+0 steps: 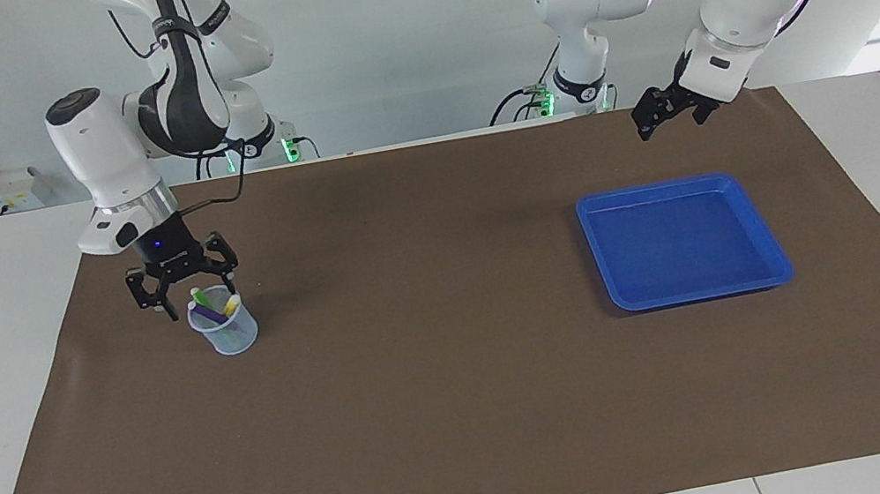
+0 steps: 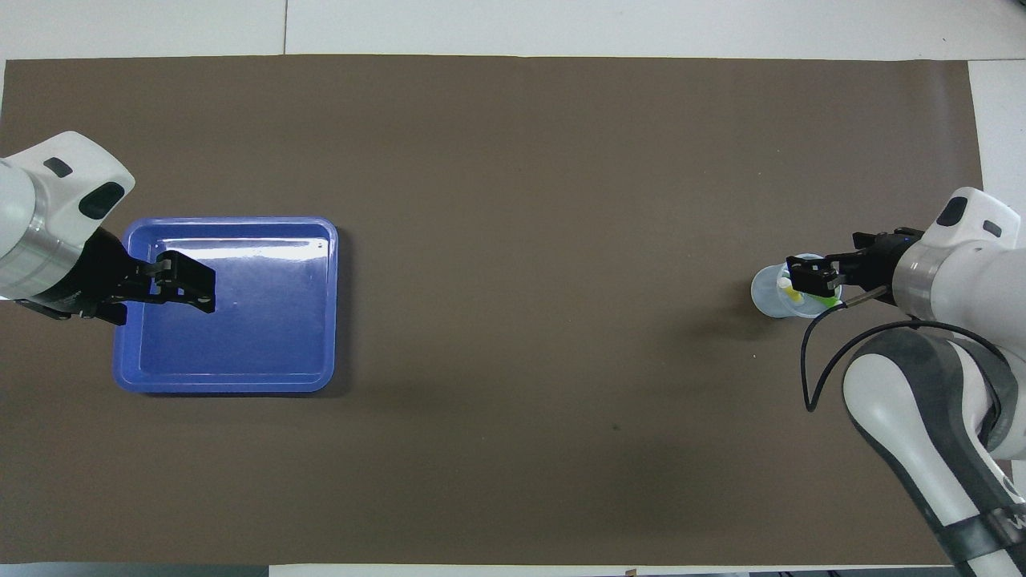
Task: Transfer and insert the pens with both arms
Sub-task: 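Release the purple pen and raise the right gripper from the cup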
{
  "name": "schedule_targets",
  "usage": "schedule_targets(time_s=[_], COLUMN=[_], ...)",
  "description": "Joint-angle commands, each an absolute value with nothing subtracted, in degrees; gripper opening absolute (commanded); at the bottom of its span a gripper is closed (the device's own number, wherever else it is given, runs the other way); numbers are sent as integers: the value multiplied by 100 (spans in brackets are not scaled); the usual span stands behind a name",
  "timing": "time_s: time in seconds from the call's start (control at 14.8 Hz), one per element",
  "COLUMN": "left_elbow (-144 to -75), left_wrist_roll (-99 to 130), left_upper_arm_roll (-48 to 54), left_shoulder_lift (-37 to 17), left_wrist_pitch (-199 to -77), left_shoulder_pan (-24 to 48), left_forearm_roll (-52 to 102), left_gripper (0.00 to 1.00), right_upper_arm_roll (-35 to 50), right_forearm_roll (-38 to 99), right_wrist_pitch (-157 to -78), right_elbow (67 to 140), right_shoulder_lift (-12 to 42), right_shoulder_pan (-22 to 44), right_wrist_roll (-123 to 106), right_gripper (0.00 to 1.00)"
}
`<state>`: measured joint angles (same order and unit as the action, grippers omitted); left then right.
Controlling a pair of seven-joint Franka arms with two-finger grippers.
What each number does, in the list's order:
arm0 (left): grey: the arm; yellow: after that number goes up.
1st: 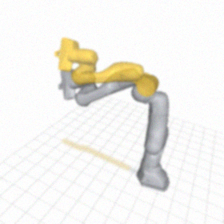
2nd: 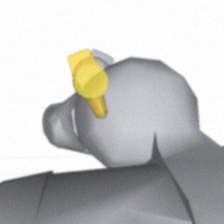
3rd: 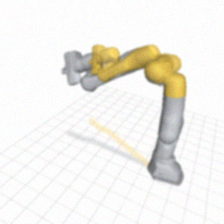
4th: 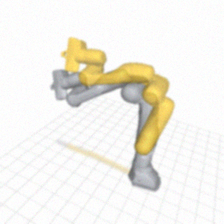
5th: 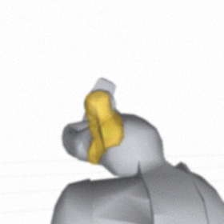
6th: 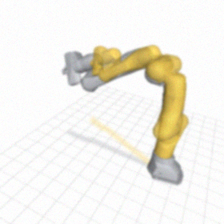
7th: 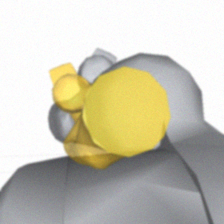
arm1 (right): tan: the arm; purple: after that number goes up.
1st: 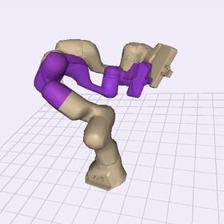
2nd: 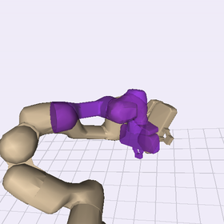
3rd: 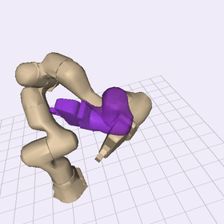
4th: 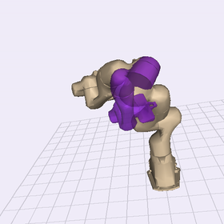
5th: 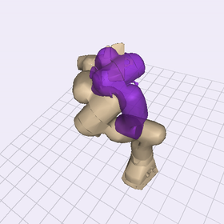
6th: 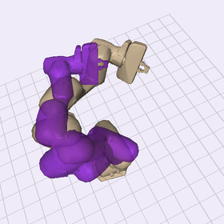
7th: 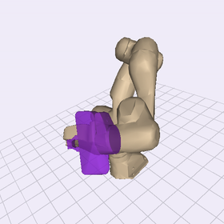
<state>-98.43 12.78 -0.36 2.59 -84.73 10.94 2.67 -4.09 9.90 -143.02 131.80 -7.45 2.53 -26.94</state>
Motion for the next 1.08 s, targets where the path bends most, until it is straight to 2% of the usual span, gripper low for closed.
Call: schedule_targets(time_s=[0.0,0.14,0.34,0.81,1.01], left_elbow=[-9861,-9643,-8879,-8842,-8833], left_wrist_roll=[1134,1343,1521,1512,1529], left_upper_arm_roll=[96,149,167,378,316], left_shoulder_lift=[317,176,-78,-53,-70], left_wrist_pitch=[-8489,-8666,-8263,-8059,-8086], left_shoulder_pan=[1002,906,905,658,721], left_forearm_roll=[132,149,149,149,149], left_gripper=[100,100,100,100,100], right_upper_arm_roll=[-483,-615,-773,-747,-721], right_forearm_roll=[1029,985,538,-184,-237], right_wrist_pitch=[-13582,-13081,-12053,-9539,-9255], right_elbow=[12658,12306,11543,9178,9105], right_shoulder_lift=[-694,-686,-624,122,88], right_shoulder_pan=[167,141,123,132,158], right_wrist_roll=[-2795,-2585,-1857,-405,-352], right_gripper=[100,100,100,100,100])
